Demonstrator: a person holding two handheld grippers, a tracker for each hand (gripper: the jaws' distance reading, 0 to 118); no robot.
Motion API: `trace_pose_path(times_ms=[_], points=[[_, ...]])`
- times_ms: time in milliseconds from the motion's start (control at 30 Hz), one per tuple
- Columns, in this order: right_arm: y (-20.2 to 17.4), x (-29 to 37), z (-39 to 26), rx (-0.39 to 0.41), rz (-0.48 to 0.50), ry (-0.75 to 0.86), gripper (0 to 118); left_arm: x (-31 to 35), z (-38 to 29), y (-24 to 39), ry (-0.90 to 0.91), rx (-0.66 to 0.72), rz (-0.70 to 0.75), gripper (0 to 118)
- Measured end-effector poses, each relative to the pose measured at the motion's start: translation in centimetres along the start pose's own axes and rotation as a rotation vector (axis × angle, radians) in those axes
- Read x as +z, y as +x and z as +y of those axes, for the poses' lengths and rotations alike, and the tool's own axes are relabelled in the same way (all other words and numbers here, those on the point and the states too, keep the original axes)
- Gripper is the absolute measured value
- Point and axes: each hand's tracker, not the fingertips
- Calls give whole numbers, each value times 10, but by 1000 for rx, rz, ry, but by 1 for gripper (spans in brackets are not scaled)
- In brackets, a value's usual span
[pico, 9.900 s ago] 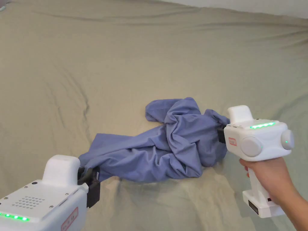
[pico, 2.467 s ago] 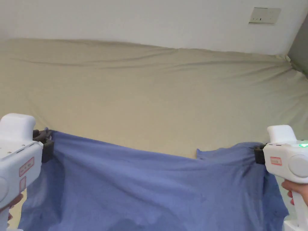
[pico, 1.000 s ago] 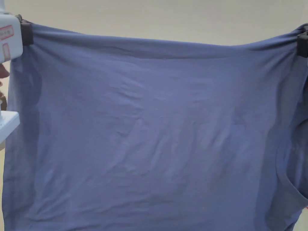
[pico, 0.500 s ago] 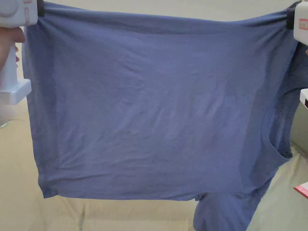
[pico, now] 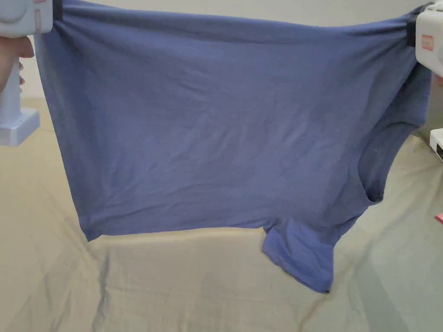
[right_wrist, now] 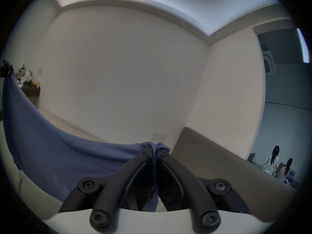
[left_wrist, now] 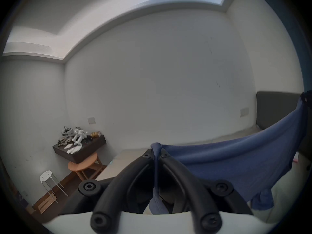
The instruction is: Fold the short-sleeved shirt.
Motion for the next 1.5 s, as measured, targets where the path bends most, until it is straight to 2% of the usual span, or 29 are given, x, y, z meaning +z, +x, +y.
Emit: trace_pose_path(times_ms=[167,300,400,467,567,667,833,933,1000,1100,1200,1300,1500], points=[[-30,2,-80,6,86,-124,7,-9,-84,12,-111,-14,-39,0],[-49,47,-138,32,146,-218,7,12,-150,14,-192,-47,-75,0],[-58,91,-178,53,193,-271,7,43,-200,13,-248,-61,-82,0],[-66,123,-205,68,232,-364,7,63,-235,10,-322,-54,-89,0],[-70,166,-252,47,288,-444,7,102,-284,8,-413,-70,-98,0],[-77,211,-290,88,328,-548,7,140,-326,7,-491,-158,-120,0],[-74,280,-338,58,414,-741,7,202,-391,0,-670,-231,-210,0],[-70,309,-360,43,441,-854,7,233,-414,-4,-726,-285,-222,0],[-67,323,-368,64,471,-922,7,253,-423,-10,-760,-283,-240,0],[-60,342,-369,72,493,-966,7,276,-432,-13,-811,-301,-283,0],[-52,359,-367,66,510,-1006,7,294,-436,-15,-864,-393,-323,0],[-45,372,-371,103,516,-1079,7,313,-441,-17,-919,-400,-364,0],[-46,371,-397,19,503,-1124,7,321,-461,-13,-954,-371,-370,0]])
